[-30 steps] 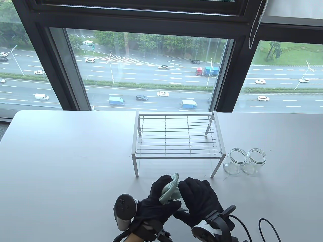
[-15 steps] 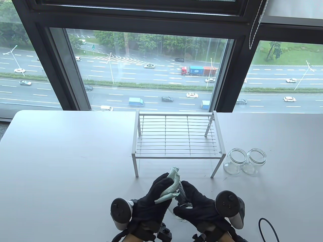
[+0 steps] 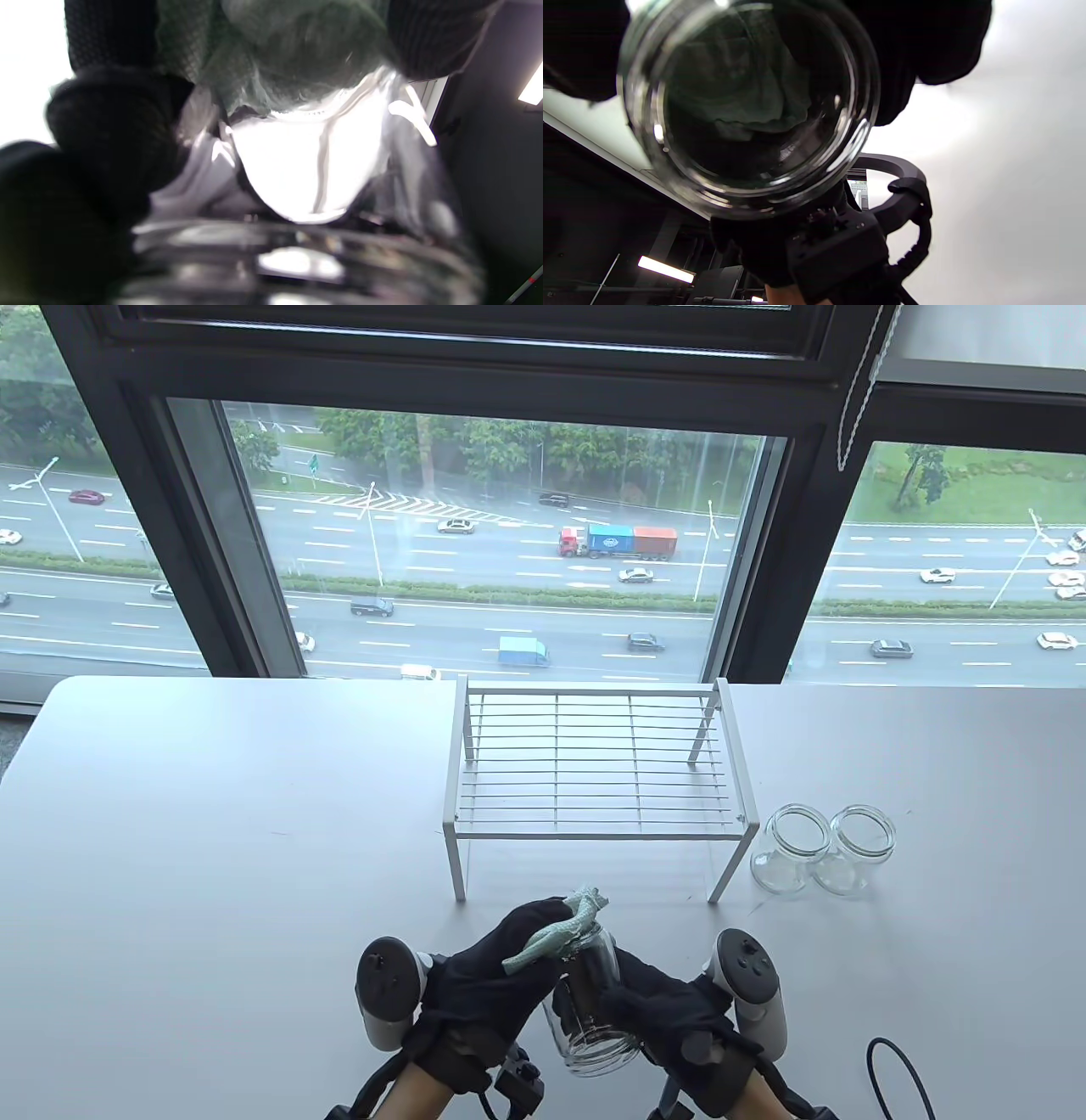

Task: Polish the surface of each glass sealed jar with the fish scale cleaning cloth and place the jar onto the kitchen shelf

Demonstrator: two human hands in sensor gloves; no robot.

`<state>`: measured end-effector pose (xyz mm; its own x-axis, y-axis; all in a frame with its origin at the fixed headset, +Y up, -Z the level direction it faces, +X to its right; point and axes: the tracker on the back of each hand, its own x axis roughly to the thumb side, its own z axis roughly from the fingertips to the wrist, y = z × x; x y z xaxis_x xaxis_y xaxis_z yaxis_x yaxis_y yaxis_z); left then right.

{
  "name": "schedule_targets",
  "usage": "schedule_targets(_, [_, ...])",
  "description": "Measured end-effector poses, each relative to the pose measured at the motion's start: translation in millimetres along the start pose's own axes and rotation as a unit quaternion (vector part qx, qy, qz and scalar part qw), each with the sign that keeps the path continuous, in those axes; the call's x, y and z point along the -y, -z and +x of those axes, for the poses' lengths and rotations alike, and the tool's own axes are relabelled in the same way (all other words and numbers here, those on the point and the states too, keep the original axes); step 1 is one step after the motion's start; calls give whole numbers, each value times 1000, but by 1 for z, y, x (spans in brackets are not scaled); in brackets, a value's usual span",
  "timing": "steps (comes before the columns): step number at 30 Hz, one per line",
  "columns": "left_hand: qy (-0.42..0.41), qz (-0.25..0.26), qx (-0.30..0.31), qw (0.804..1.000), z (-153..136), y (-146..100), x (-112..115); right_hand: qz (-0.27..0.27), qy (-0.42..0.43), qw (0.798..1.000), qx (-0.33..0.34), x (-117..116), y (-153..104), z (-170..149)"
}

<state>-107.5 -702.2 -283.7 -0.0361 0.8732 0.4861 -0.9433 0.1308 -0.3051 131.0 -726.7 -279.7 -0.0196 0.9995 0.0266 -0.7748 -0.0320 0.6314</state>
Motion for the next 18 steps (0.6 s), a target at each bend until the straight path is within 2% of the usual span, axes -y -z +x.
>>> schedule_targets(3, [15,-11,-9,1000,1,1,-4,11,-56,998,-4,-1,3,0])
schedule_targets(9, [76,6,-5,997,9,2,-14,-33,-80,996,-10,0,3,-1])
schedule_targets(13, [115,56,-22,992,11,0,-32,-66,-147,987,7,0,1,7])
schedule_targets(15, [155,57,-71,984,6,0,-44,-95,-188,977,39,0,2,18])
schedule_targets(16, [171,39,-109,978,3,-1,-46,-104,-202,973,44,1,2,22])
schedule_targets(18, [243,-30,-192,950,-3,-1,-48,-126,-238,961,61,2,4,31])
